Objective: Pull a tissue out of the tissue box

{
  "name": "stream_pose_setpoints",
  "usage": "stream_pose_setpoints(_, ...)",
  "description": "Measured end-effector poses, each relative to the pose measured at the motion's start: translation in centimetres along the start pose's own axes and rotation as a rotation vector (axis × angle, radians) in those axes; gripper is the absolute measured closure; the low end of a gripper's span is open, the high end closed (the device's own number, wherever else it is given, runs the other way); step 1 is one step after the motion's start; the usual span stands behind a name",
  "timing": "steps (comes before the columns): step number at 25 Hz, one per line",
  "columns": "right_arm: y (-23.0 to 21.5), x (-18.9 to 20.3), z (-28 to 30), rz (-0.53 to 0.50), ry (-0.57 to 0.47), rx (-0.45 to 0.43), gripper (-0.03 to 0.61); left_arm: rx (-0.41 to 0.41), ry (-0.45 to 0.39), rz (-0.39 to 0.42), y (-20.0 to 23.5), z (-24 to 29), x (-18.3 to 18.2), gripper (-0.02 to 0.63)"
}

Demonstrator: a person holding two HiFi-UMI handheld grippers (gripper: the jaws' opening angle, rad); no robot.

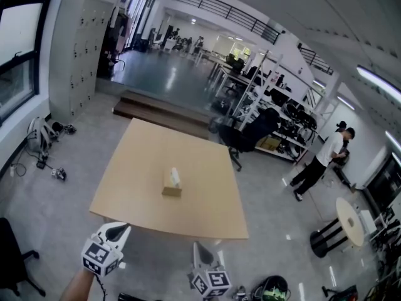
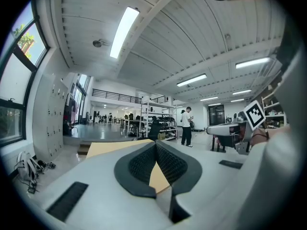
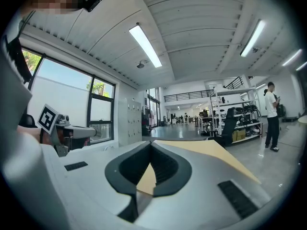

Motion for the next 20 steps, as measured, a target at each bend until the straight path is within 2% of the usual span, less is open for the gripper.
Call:
stream_pose_setpoints(7,1.0,0.1,2.2,-0.011,0.012,0.006,0.575,0.01,0.003,-0.001,1.8,0.3,0.5,0.606)
stream_pose_setpoints(11,0.8,0.3,4.1,-0.01,0.003,-0.022,0.575,-0.004,-0.007,-0.004,3.2,1.6,0.5,0.606)
stream_pose_setpoints(20,-2.2,0.3,10.0,0.018,0.008,-0.017,0.575,-0.009,0.007,-0.011,6.2,6.8,0.3,0.606)
Point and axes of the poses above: the fingertips, and each gripper's own axes: z forward along the fingers, y to its left, x out of its underside, the point moved 5 cm from there along -z, backward along the fingers, and after that the axes turned 8 degrees about x, right-handed, at the moved point
